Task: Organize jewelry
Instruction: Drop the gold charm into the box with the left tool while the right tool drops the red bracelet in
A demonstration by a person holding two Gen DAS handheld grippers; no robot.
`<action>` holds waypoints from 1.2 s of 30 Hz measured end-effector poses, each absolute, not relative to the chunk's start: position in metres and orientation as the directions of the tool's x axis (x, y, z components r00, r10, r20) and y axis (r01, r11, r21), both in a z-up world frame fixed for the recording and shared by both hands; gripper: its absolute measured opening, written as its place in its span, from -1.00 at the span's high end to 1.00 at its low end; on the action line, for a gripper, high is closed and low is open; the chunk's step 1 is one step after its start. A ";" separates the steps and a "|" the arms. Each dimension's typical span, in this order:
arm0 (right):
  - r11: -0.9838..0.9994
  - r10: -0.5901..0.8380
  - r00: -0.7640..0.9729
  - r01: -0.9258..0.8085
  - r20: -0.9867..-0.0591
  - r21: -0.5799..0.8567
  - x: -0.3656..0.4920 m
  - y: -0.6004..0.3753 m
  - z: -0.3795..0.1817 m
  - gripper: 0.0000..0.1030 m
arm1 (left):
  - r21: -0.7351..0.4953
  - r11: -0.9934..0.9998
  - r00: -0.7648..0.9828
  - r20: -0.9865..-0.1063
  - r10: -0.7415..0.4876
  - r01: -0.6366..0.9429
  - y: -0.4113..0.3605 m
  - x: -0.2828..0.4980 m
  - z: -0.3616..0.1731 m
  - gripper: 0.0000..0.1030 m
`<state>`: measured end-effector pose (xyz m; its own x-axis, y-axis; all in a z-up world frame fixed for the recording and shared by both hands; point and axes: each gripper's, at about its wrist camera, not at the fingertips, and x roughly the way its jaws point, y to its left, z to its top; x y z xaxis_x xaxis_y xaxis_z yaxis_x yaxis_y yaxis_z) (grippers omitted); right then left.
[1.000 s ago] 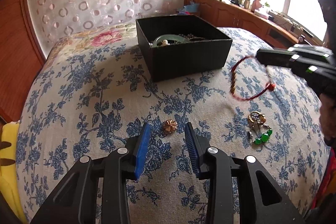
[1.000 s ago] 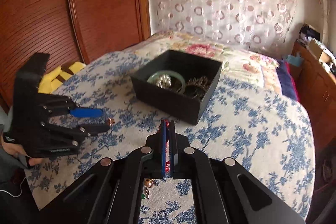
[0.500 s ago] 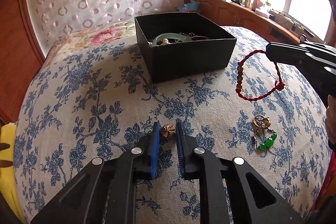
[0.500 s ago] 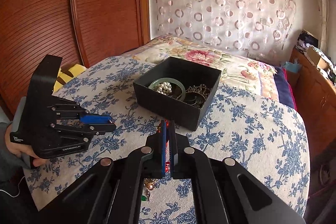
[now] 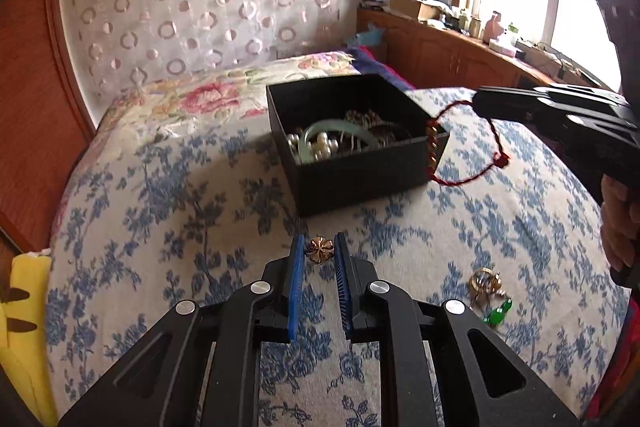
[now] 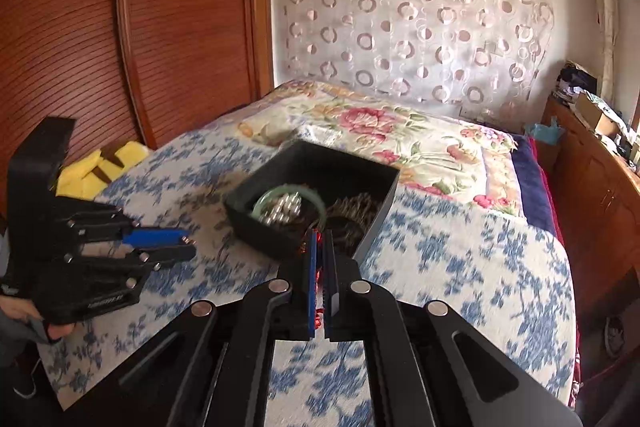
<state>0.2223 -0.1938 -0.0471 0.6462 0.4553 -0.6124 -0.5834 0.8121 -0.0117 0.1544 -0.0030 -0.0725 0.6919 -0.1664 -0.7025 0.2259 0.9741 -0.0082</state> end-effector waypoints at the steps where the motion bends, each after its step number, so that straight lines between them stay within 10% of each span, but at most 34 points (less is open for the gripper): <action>1: 0.814 0.455 0.649 -0.581 -0.609 -0.010 0.225 -0.193 -0.045 0.94 | -0.008 0.974 0.697 -0.698 -0.166 0.225 -0.003 0.156 -0.070 0.73; 36: 0.849 0.420 0.636 -0.528 -0.647 0.032 0.279 -0.203 -0.047 0.79 | -0.007 0.975 0.742 -0.648 -0.174 0.222 -0.035 0.222 -0.040 0.72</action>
<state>0.2789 -0.2025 -0.0468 0.6359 0.4202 -0.6473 -0.5279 0.8487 0.0323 0.2223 -0.0352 -0.0399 0.7419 -0.1736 -0.6477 0.2224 0.9749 -0.0066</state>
